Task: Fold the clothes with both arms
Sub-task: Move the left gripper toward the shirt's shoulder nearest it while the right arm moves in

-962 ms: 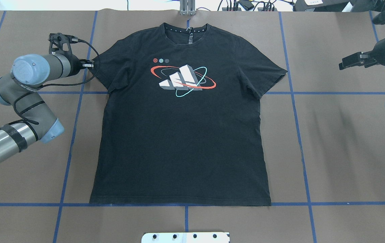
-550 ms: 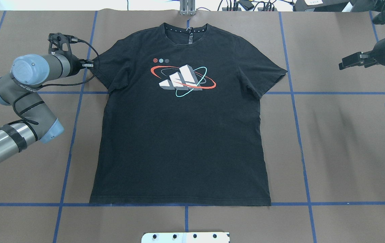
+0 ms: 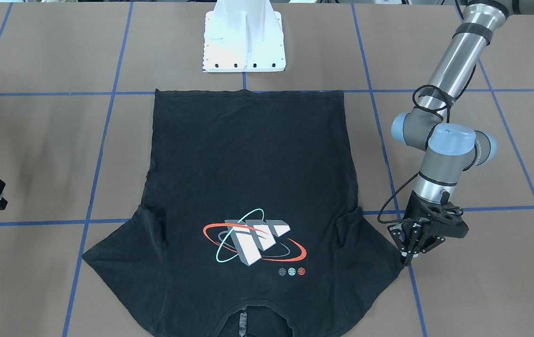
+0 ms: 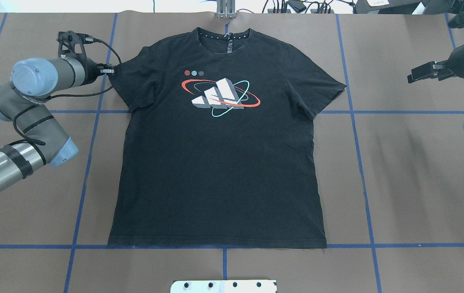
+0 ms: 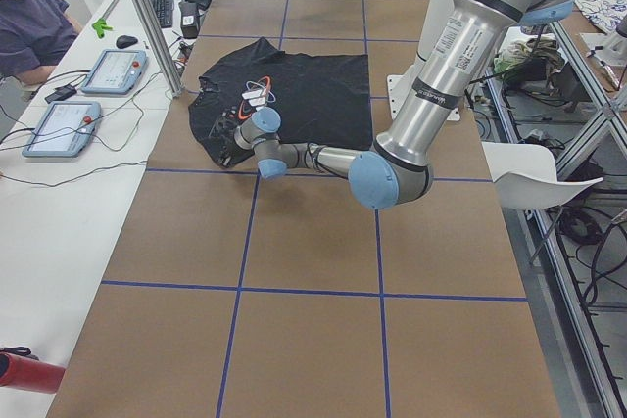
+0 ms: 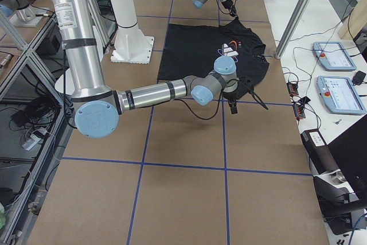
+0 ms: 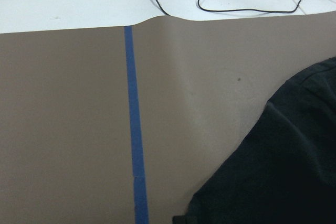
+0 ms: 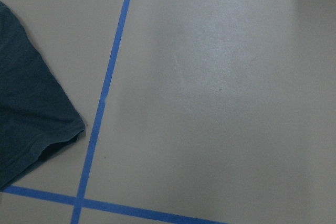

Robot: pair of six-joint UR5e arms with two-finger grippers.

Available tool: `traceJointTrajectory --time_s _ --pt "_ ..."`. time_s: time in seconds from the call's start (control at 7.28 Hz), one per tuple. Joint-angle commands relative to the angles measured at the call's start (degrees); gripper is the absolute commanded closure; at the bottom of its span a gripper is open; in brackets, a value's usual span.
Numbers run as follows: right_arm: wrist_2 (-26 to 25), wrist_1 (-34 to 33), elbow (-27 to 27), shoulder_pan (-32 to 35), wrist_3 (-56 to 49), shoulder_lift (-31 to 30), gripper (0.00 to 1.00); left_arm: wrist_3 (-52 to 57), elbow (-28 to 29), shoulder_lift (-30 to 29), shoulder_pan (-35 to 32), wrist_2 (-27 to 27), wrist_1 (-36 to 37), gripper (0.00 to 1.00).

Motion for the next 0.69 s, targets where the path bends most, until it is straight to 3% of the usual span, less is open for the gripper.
traceJointTrajectory --time_s 0.0,0.55 --pt "0.00 0.00 0.01 0.00 0.01 0.02 0.00 -3.70 -2.06 -2.52 -1.09 -2.10 1.56 1.00" --pt "0.00 0.00 0.19 0.00 0.36 -0.07 0.00 -16.52 -6.43 -8.42 2.84 -2.98 11.48 1.00"
